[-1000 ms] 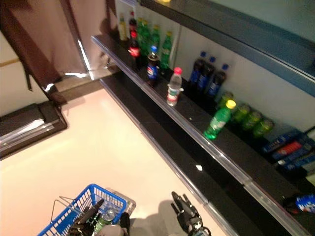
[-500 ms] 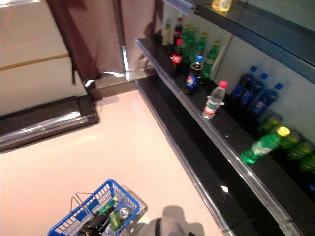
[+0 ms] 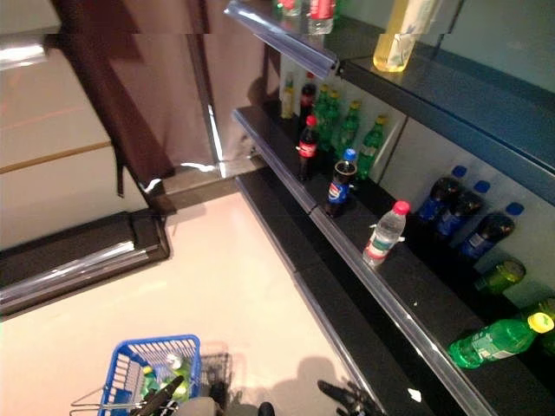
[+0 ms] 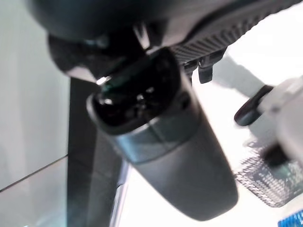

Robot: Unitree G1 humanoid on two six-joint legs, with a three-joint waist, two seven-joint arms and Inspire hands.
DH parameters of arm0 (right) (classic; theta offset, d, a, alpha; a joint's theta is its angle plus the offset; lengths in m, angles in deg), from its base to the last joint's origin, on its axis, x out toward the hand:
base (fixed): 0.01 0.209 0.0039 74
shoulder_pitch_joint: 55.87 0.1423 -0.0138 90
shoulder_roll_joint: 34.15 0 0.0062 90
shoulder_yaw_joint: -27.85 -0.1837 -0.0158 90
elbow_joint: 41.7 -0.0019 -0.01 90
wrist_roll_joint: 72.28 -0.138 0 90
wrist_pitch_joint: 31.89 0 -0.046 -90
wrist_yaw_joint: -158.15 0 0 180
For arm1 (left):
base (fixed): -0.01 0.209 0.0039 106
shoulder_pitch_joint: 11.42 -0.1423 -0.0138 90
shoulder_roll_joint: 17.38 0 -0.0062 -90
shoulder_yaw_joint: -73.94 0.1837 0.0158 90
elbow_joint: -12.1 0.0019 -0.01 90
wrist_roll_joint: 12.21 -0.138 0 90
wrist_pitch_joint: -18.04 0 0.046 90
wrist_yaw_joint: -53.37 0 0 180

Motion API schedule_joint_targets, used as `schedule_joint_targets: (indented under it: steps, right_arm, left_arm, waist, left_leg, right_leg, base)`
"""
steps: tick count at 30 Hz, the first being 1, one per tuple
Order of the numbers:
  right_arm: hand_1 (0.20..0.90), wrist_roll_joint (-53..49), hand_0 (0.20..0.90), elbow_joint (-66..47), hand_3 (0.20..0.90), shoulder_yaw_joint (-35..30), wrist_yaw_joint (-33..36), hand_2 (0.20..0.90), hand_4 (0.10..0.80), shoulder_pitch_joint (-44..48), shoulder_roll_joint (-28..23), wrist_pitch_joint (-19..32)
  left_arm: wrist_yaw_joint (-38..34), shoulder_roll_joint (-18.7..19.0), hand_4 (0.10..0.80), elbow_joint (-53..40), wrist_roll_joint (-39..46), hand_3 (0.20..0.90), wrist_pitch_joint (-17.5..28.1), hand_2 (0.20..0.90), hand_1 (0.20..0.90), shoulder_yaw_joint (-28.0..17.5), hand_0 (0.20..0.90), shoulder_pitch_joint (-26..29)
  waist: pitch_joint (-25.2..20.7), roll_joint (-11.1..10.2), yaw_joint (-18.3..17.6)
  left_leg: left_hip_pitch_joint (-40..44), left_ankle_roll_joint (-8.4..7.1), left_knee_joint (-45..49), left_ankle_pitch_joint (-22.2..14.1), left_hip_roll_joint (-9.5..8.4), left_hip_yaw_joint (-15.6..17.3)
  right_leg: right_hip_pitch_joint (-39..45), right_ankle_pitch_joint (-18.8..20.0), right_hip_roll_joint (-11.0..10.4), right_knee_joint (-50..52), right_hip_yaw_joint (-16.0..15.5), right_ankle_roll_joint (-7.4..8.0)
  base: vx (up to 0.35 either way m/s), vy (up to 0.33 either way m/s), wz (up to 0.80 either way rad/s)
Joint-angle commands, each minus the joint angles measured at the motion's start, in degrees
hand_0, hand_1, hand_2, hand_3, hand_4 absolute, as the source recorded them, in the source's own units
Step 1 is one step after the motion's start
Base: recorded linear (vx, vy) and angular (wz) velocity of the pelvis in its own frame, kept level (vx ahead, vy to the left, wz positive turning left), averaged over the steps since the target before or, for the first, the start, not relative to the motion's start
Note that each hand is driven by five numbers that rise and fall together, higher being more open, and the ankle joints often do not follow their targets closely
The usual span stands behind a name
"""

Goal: Pick up the drink and place into the basket.

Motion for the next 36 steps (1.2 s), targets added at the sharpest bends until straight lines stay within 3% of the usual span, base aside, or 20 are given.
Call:
schedule_joint_targets:
  steps: [1,4,5,9,10,13,14,17,18,20,21,23,24,25,27,28,30,31,33,36]
  right_arm:
    - [0.9,1.36,0.9,-0.62,0.9,0.07,-0.14,0.9,0.8,-2.85,-0.98,0.11]
    - [0.9,1.48,0.9,-1.01,0.9,-1.2,1.35,0.9,0.8,-3.34,-0.04,0.23]
    - [0.9,0.57,0.9,-1.0,0.9,-1.65,1.85,0.9,0.8,-4.08,0.37,0.9]
    - [0.9,0.41,0.9,-3.48,0.9,-0.54,1.1,0.9,0.8,-5.95,1.17,2.39]
    - [0.9,0.35,0.9,-4.83,0.9,0.83,1.62,0.9,0.8,-5.69,1.05,2.55]
    - [0.9,-1.25,0.9,-8.61,0.9,3.26,2.5,0.9,0.8,-5.41,1.14,1.14]
    - [0.9,-0.19,0.9,-9.14,0.9,3.67,1.97,0.9,0.8,-5.49,1.03,1.09]
    - [0.9,2.52,0.9,-9.63,0.9,4.9,0.48,0.9,0.8,-5.08,0.56,1.1]
    - [0.9,3.85,0.9,-11.06,0.9,5.65,0.01,0.9,0.8,-5.04,0.13,0.1]
    - [0.9,4.89,0.9,-14.42,0.9,7.33,-0.93,0.9,0.8,-5.0,-0.67,-1.29]
    - [0.9,4.85,0.9,-18.18,0.9,9.86,-1.52,0.9,0.8,-5.01,-1.78,-2.88]
    - [0.9,6.53,0.9,-22.5,0.9,12.67,-4.41,0.9,0.8,-4.94,-3.38,-3.72]
    - [0.9,7.5,0.9,-23.78,0.9,13.85,-6.33,0.9,0.8,-4.52,-4.15,-3.97]
    - [0.9,8.83,0.9,-25.29,0.9,14.92,-9.28,0.9,0.8,-3.58,-5.38,-3.53]
    - [0.9,10.63,0.9,-29.34,0.9,16.2,-11.51,0.9,0.8,-3.51,-6.2,-2.19]
    - [0.9,11.27,0.9,-32.56,0.9,17.18,-12.23,0.9,0.8,-3.68,-6.76,-1.97]
    - [0.9,12.1,0.9,-39.97,0.9,17.96,-11.32,0.9,0.8,-3.97,-7.68,-2.64]
    - [0.9,12.66,0.9,-47.6,0.9,19.11,-10.94,0.9,0.8,-4.88,-10.16,-1.32]
    - [0.9,13.09,0.9,-49.76,0.9,19.21,-11.72,0.9,0.8,-5.31,-11.13,0.75]
    - [0.9,11.94,0.9,-64.11,0.9,18.6,-12.62,0.9,0.8,-4.79,-16.95,-0.26]
  left_arm:
    - [5.25,-3.3,0.1,-7.45,-3.42,0.2,3.26,0.3,0.3,1.1,0.3,1.51]
    - [3.7,-2.31,0.1,-6.76,-4.7,0.2,0.87,0.3,0.3,0.68,0.3,3.18]
    - [3.91,-1.22,0.1,-5.97,-5.69,0.2,0.28,0.3,0.3,1.14,0.3,3.86]
    - [4.44,1.52,0.1,-6.3,-7.19,0.2,0.1,0.3,0.3,2.45,0.3,3.25]
    - [5.0,2.5,0.1,-6.13,-5.72,0.2,0.59,0.3,0.3,2.95,0.3,3.16]
    - [5.77,3.74,0.1,-8.17,-4.15,0.2,0.88,0.3,0.3,3.23,0.3,2.51]
    - [5.3,3.57,0.1,-8.79,-3.41,0.2,1.26,0.3,0.3,3.0,0.3,2.09]
    - [4.76,2.22,0.1,-9.65,-3.64,0.2,1.59,0.3,0.3,1.44,0.3,1.24]
    - [4.46,1.64,0.1,-10.29,-3.23,0.2,1.14,0.3,0.3,0.8,0.3,0.77]
    - [5.09,0.82,0.1,-11.08,-4.28,0.2,1.12,0.3,0.3,0.81,0.3,0.23]
    - [5.8,0.37,0.1,-11.44,-4.06,0.2,1.97,0.3,0.3,1.97,0.3,-0.21]
    - [5.15,0.03,0.1,-12.35,-1.73,0.2,2.09,0.3,0.3,3.15,0.3,-0.91]
    - [4.93,0.1,0.1,-12.58,-0.33,0.2,2.2,0.3,0.3,3.72,0.3,-1.55]
    - [5.59,0.13,0.1,-12.53,0.1,0.2,2.62,0.3,0.3,3.87,0.3,-2.42]
    - [5.73,0.24,0.1,-12.43,-1.91,0.2,2.44,0.3,0.3,3.72,0.3,-3.08]
    - [3.97,-0.21,0.1,-13.01,-2.37,0.2,2.02,0.3,0.3,3.86,0.3,-3.04]
    - [1.9,0.74,0.1,-13.54,-3.61,0.2,0.15,0.3,0.3,3.83,0.3,-2.36]
    - [2.82,2.95,0.1,-13.13,-2.95,0.2,-0.71,0.3,0.3,3.91,0.3,-1.86]
    - [3.18,3.83,0.1,-13.14,-2.7,0.2,-0.85,0.3,0.3,4.02,0.3,-1.7]
    - [3.69,5.87,0.1,-13.47,-0.71,0.2,-0.56,0.3,0.3,4.58,0.3,-1.83]
  waist:
    - [0.9,-2.27,0.17]
    - [0.48,-0.97,-1.36]
    - [0.27,-0.95,-1.84]
    - [0.15,0.54,-2.97]
    - [0.43,1.41,-3.43]
    - [0.95,1.0,-3.58]
    - [0.94,0.78,-3.01]
    - [0.56,-0.2,-2.4]
    - [0.67,-0.59,-1.76]
    - [0.96,-1.62,-1.32]
    - [1.77,-2.1,-0.48]
    - [2.23,-1.89,0.78]
    - [2.22,-1.6,1.2]
    - [2.6,-1.34,1.97]
    - [3.04,-1.26,2.52]
    - [2.83,-1.92,2.14]
    - [2.35,-1.39,1.05]
    - [2.39,-1.36,0.25]
    - [2.44,-1.46,-0.12]
    - [2.33,-1.92,-0.69]
  left_leg:
    - [-1.28,3.21,6.42,3.75,-1.51,-1.74]
    - [0.23,3.46,9.57,1.6,-1.68,1.39]
    - [0.08,4.29,11.8,-0.25,-2.75,2.52]
    - [5.96,6.24,9.36,-1.74,-4.81,6.46]
    - [8.42,6.26,7.89,-2.08,-4.71,8.02]
    - [10.41,5.74,7.29,-3.5,-5.97,10.95]
    - [10.48,5.48,7.66,-3.56,-6.12,11.61]
    - [9.45,5.21,12.26,-4.4,-6.82,12.34]
    - [8.31,4.25,16.37,-3.1,-6.55,12.24]
    - [4.07,3.18,24.31,-0.25,-7.09,10.81]
    - [-0.73,2.02,31.05,2.94,-7.86,7.86]
    - [-2.59,1.93,28.77,4.21,-8.08,2.78]
    - [-0.99,2.43,21.71,3.43,-6.48,1.39]
    - [0.27,2.3,12.82,4.38,-3.25,-0.57]
    - [-0.34,1.4,9.74,8.04,-0.1,-2.32]
    - [0.79,2.62,10.46,3.01,-1.25,-1.65]
    - [3.51,2.37,8.28,1.91,-0.92,1.06]
    - [4.55,1.84,8.18,1.4,-1.3,1.74]
    - [4.82,1.75,8.34,1.05,-1.38,2.33]
    - [6.09,2.06,8.58,-0.42,-1.54,4.17]
  right_leg:
    - [2.32,-4.75,-9.78,4.52,0.67,10.52]
    - [1.64,-7.1,-13.21,9.37,-1.76,12.6]
    - [1.7,-7.71,-14.52,11.65,-2.56,13.27]
    - [-5.91,-1.1,-17.2,23.05,-10.27,14.7]
    - [-8.18,-2.05,-16.28,23.15,-13.62,14.2]
    - [-8.68,-3.78,-12.14,16.08,-20.28,11.9]
    - [-8.03,-3.51,-12.71,14.33,-22.59,11.66]
    - [-6.3,-2.98,-12.65,10.62,-20.91,10.59]
    - [-5.04,-2.67,-13.08,9.49,-21.8,10.18]
    - [-3.89,-2.23,-12.66,7.48,-20.27,9.01]
    - [-3.14,-1.79,-12.48,6.59,-19.53,8.32]
    - [-3.02,-1.73,-11.8,6.21,-17.47,8.71]
    - [-3.09,-1.86,-11.33,6.27,-15.78,9.38]
    - [-2.45,-2.35,-11.06,5.99,-13.6,9.94]
    - [-2.01,-2.92,-10.79,6.24,-11.91,10.21]
    - [-2.76,-3.13,-12.17,7.04,-12.29,10.58]
    - [-4.17,-3.59,-13.38,9.06,-14.54,11.24]
    - [-4.82,-2.94,-14.85,9.76,-14.97,12.33]
    - [-4.86,-2.52,-15.45,9.55,-15.03,12.76]
    - [-5.81,-1.13,-17.72,9.03,-15.75,14.65]
  base:
    - [0.336,0.426,-0.75]
    - [0.311,0.352,-0.75]
    - [0.309,0.249,-0.39]
    - [0.28,0.249,-0.14]
    - [0.156,0.167,-0.66]
    - [0.14,0.086,-0.68]
    - [0.085,0.003,-0.41]
    - [0.11,-0.052,-0.4]
    - [0.113,-0.046,-0.21]
    - [0.055,-0.058,-0.45]
    - [0.014,-0.01,-0.48]
    - [0.059,0.119,0.01]
    - [0.161,0.249,-0.43]
    - [0.185,0.252,-0.85]
    - [0.119,0.18,-0.77]
    - [0.047,0.173,-0.75]
    - [0.038,0.192,-0.67]
    - [0.032,0.124,-0.49]
    - [0.014,0.057,-0.43]
    - [0.021,0.036,-0.2]
